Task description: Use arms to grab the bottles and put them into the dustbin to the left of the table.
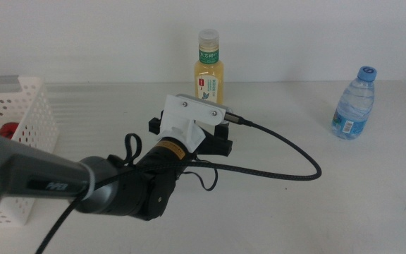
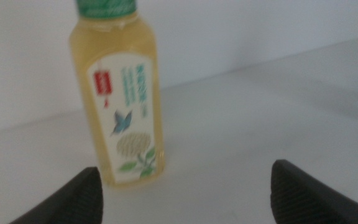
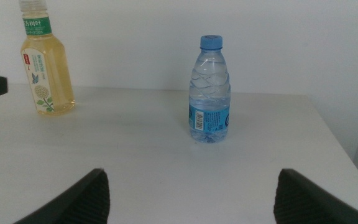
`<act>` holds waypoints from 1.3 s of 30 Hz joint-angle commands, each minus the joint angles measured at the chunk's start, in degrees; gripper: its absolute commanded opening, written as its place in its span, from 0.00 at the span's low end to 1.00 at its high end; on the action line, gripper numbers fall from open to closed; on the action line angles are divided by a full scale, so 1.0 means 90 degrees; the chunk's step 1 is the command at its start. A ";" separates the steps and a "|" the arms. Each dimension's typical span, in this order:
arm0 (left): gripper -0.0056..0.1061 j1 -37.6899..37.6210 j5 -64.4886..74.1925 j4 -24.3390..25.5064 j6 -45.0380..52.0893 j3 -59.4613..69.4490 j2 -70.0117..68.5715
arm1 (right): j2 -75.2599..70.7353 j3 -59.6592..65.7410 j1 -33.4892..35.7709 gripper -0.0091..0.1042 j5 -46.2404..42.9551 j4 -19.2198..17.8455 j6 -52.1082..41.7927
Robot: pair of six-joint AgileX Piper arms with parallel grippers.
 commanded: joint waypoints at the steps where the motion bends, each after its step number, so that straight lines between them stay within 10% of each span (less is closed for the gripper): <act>1: 0.82 -0.0018 -0.0623 0.0020 0.0106 -0.0381 -0.0132 | -0.0170 -0.0046 -0.0033 0.76 -0.0483 -0.0043 -0.0063; 39: 0.82 0.0820 0.0839 0.0018 0.0081 -0.3515 0.1624 | -0.0170 -0.0046 -0.0033 0.76 -0.0483 -0.0043 -0.0063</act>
